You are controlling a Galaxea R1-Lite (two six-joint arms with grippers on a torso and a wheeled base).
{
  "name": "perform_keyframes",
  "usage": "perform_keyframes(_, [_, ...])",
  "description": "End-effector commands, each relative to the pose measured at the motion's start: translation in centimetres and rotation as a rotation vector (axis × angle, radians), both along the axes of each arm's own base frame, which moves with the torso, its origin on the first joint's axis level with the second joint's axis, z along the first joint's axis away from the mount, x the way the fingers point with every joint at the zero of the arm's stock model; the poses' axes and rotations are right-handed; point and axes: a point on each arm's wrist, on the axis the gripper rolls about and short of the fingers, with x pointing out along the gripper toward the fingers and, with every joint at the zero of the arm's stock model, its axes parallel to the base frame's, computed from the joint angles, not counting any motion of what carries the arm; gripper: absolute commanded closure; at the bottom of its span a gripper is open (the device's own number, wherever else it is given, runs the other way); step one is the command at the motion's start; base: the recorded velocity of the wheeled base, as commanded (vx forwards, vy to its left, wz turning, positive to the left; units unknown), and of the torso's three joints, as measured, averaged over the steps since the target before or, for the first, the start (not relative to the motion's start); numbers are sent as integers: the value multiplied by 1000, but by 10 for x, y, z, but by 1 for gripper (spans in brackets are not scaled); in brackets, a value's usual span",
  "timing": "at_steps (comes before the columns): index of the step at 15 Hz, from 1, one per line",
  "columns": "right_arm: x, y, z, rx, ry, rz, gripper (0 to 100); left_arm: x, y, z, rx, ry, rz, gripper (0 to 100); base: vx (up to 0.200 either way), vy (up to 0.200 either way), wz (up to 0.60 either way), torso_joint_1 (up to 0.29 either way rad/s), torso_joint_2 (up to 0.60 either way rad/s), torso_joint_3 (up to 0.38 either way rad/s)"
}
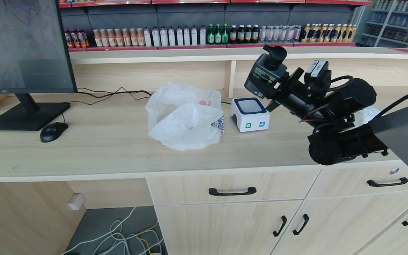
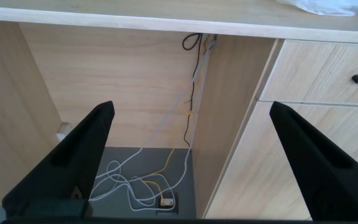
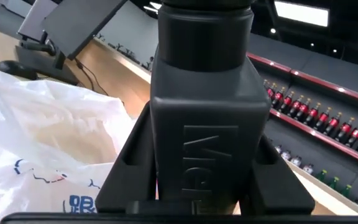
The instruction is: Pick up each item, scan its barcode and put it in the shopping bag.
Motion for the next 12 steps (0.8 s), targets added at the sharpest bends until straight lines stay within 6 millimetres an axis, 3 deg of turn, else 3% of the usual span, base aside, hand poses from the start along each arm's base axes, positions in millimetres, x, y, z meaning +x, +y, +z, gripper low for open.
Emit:
perform_keyframes(1, [23,4,-9,-17,-58,14,100,0,0,0,0,0,1,0,0,0,0,0,0,0])
perform_keyframes(7, [48,2,-29,-92,-127,63,100,0,0,0,2,0,1,0,0,0,0,0,0,0])
perform_keyframes(12, [57,-23,-34,-113,-127,16,100,0,0,0,2,0,1,0,0,0,0,0,0,0])
